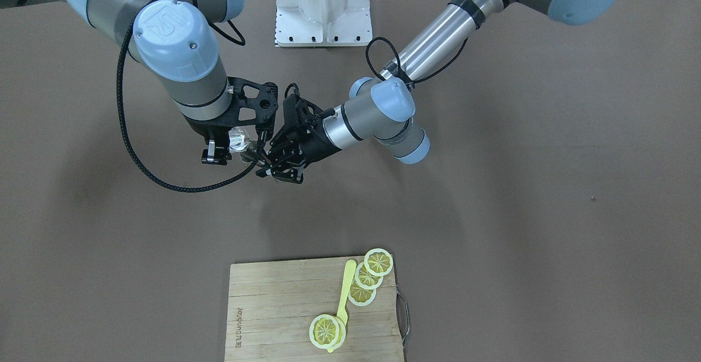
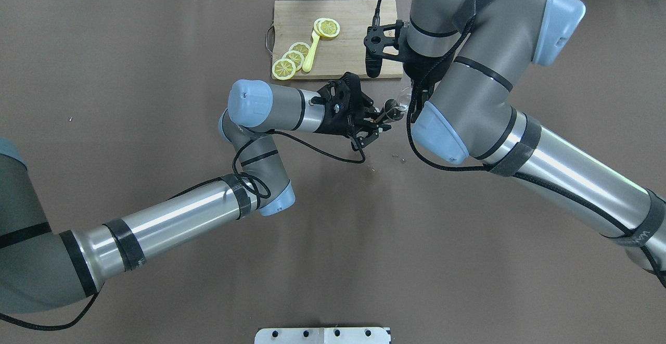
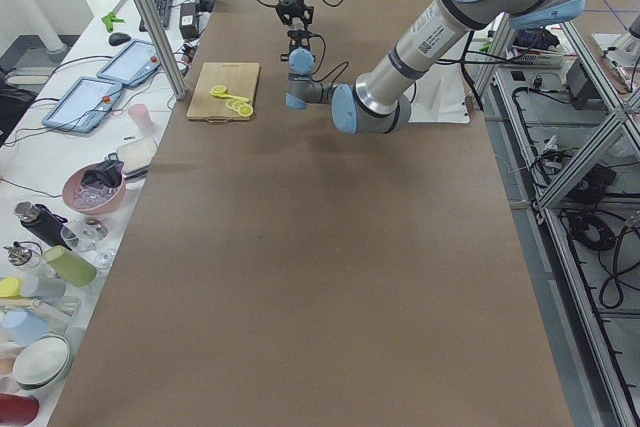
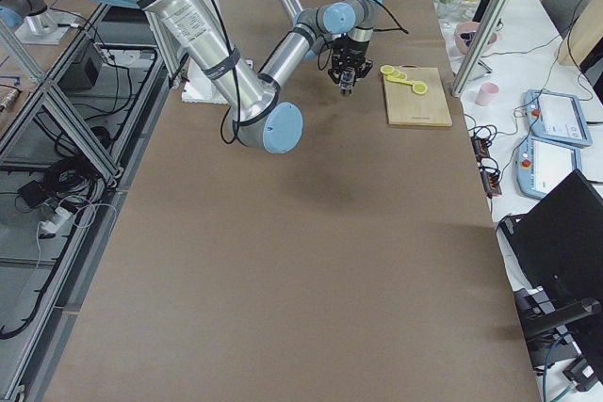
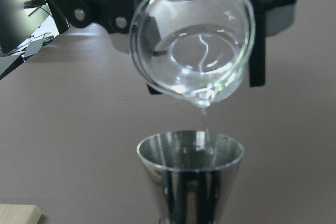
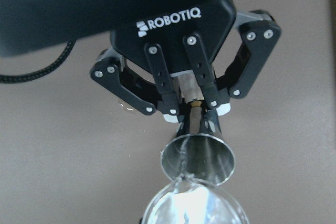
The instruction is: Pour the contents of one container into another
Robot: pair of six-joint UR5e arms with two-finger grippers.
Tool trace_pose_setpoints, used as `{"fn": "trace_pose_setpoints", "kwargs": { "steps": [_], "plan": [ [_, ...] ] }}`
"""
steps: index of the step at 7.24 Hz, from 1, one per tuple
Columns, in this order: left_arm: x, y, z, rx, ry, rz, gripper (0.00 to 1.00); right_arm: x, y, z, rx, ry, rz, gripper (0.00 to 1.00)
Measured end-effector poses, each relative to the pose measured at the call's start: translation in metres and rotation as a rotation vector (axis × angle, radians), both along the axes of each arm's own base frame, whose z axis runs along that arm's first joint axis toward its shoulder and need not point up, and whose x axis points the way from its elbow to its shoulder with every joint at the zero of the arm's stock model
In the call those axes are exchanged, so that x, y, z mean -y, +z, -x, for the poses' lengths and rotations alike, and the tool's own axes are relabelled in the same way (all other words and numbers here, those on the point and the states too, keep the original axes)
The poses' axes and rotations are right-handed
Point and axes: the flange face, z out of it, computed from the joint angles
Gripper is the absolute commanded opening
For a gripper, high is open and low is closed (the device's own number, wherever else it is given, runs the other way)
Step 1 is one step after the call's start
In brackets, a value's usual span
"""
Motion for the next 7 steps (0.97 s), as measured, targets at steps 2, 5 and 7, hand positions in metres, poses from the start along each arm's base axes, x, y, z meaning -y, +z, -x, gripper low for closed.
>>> {"fn": "trace_pose_setpoints", "kwargs": {
  "steps": [2, 5, 7],
  "plan": [
    [-0.0009, 0.0003, -0.0006, 0.0, 0.001, 0.0, 0.0, 0.0015, -0.0001, 0.0018, -0.012, -0.007, -0.007, 0.0],
    [-0.0022, 0.0003, -0.0017, -0.001, 0.0, 0.0, 0.0, 0.0013, 0.0003, 0.0059, -0.02, -0.015, -0.01, 0.0],
    [-0.0024, -0.0002, -0.0019, -0.003, -0.003, 0.0, 0.0, 0.0015, -0.0001, 0.0068, -0.02, -0.016, -0.01, 0.0]
  ]
}}
